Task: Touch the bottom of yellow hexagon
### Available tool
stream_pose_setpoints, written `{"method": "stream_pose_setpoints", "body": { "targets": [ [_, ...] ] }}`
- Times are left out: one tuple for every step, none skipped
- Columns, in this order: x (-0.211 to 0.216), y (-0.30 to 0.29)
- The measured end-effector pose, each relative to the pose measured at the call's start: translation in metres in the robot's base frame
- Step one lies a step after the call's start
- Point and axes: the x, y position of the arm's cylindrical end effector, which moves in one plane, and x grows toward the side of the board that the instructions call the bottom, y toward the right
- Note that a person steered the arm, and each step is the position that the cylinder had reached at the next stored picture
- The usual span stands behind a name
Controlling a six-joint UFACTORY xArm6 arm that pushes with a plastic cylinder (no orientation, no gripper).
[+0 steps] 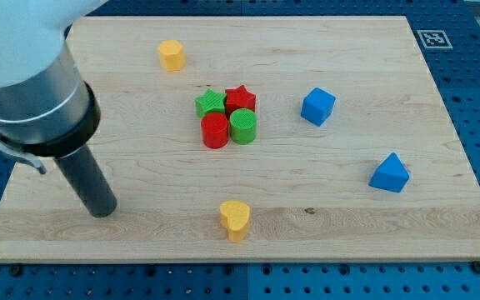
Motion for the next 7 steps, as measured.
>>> {"method": "stream_pose_setpoints", "body": {
  "targets": [
    [-0.006,-0.016],
    [-0.01,-0.03],
    [-0.013,-0.044],
    [-0.019,-0.062],
    [-0.019,-0.072],
    [-0.023,-0.082],
    [-0.029,-0.094]
  ]
}}
